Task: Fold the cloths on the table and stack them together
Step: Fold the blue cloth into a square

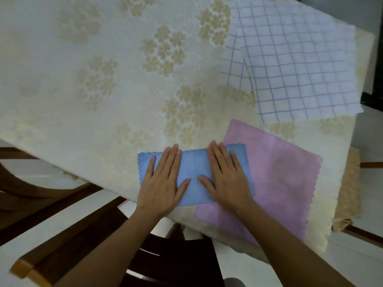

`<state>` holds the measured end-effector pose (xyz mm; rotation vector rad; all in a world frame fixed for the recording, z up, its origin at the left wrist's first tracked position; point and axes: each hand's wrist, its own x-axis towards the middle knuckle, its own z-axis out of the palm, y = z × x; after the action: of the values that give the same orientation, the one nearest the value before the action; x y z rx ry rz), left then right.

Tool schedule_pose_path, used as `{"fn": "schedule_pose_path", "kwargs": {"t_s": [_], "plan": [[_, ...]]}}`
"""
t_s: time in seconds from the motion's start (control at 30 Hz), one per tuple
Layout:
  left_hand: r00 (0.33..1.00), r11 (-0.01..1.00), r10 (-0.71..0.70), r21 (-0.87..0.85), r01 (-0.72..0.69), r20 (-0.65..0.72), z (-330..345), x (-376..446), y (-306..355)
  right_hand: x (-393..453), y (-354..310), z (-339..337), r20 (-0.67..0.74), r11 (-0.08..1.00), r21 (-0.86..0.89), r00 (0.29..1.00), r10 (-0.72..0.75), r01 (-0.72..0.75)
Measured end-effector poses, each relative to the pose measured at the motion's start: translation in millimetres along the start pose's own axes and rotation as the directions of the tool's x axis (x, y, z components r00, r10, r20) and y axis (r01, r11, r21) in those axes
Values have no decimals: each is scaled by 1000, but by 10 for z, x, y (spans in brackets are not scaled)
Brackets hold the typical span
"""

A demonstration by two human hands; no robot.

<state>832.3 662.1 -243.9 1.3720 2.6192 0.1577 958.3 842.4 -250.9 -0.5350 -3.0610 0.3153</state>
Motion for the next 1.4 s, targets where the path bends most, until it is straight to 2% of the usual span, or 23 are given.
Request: {"fn": "schedule_pose_path", "kwargs": {"t_s": [0.1,0.2,0.5,0.6,0.7,0.83,1.0,1.2,1.3,1.4], "plan": [[999,998,-44,33,45,-8,-64,-33,-211,-67,204,-66,11,997,-22,997,77,-76],[1000,999,-18,44,18,-7,-62,-65,-272,-101,298,-70,57,997,-44,996,69,-66],[999,993,25,114,-28,26,-145,-34,-257,-79,278,-126,39,998,-26,997,62,-61],[993,991,113,77,-111,-27,-320,95,-186,-112,271,-255,-43,994,-9,993,109,-109],[962,964,263,68,-259,-75,-494,360,-44,-218,327,-457,-191,985,-49,969,154,-166],[845,849,527,106,-518,-96,-691,777,241,-433,404,-634,-348,963,-36,906,240,-269],[638,634,768,219,-742,-59,-835,1227,674,-627,423,-713,-333,940,-18,888,315,-340],[440,413,897,271,-869,44,-797,1593,1001,-716,427,-699,-240,872,-57,855,460,-485],[367,340,928,268,-902,58,-689,1702,1062,-716,414,-672,-224,841,-69,830,511,-537],[312,278,946,267,-923,93,-589,1794,1108,-693,378,-617,-265,830,-57,810,524,-555]]}}
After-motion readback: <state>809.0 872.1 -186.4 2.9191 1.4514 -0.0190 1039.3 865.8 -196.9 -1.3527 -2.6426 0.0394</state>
